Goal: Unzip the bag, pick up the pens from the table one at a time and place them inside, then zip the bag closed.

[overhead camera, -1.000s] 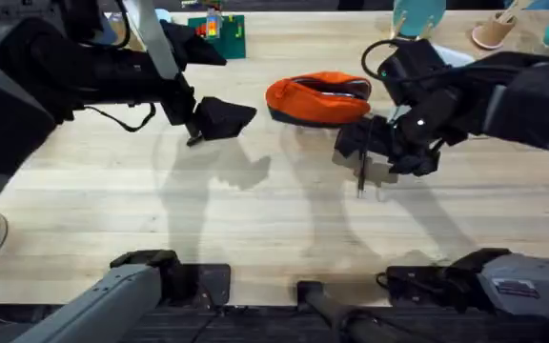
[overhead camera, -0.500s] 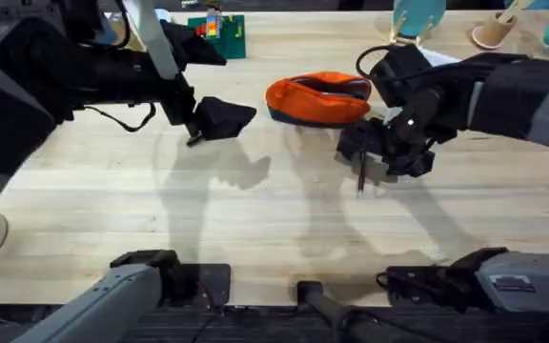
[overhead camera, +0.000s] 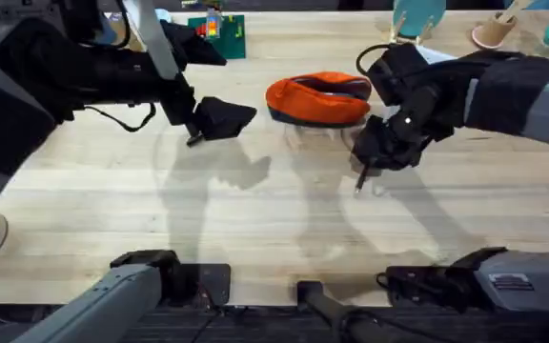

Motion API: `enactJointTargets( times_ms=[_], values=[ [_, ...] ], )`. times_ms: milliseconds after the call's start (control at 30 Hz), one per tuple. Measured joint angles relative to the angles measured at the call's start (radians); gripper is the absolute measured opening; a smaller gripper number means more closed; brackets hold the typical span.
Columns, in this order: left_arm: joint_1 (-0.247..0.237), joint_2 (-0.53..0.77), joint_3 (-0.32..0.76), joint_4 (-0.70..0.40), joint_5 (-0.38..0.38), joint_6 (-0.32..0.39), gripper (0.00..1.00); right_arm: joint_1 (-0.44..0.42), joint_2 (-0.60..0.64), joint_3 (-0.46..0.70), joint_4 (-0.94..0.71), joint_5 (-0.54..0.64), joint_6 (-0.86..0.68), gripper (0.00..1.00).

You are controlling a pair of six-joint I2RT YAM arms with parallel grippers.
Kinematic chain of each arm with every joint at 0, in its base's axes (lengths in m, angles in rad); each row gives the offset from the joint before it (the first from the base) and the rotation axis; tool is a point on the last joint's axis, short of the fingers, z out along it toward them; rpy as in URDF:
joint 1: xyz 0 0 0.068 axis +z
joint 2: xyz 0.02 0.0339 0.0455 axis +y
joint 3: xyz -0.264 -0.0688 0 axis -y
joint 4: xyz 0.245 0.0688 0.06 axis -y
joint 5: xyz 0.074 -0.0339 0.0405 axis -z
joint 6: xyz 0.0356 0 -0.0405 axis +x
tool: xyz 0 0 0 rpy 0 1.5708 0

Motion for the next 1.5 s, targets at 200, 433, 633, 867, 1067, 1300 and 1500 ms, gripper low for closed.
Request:
enactJointTargets(
  times_ms=[200, 433, 633, 867, 1067, 1300, 1500],
  values=[
    [0.0, 0.0, 0.0, 0.0, 0.0, 0.0, 0.993, 0.0, 0.002, 0.003, 0.006, -0.003, 0.013, 0.047],
    [0.0, 0.0, 0.0, 0.0, 0.0, 0.0, 0.993, 0.0, 0.006, 0.011, -0.009, -0.004, 0.017, 0.041],
    [0.0, 0.0, 0.0, 0.0, 0.0, 0.0, 0.993, 0.001, 0.02, 0.037, -0.095, -0.019, 0.021, 0.032],
    [0.0, 0.0, 0.0, 0.0, 0.0, 0.0, 0.993, 0.002, 0.009, 0.09, -0.237, -0.038, 0.023, 0.03],
    [0.0, 0.0, 0.0, 0.0, 0.0, 0.0, 0.993, 0.002, -0.052, 0.181, -0.271, -0.038, 0.023, 0.031],
    [0.0, 0.0, 0.0, 0.0, 0.0, 0.0, 0.993, 0.002, -0.095, 0.298, -0.27, -0.036, -0.007, 0.031],
    [0.0, 0.0, 0.0, 0.0, 0.0, 0.0, 0.993, 0.002, -0.101, 0.372, -0.164, 0.003, -0.226, 0.031]
  ],
)
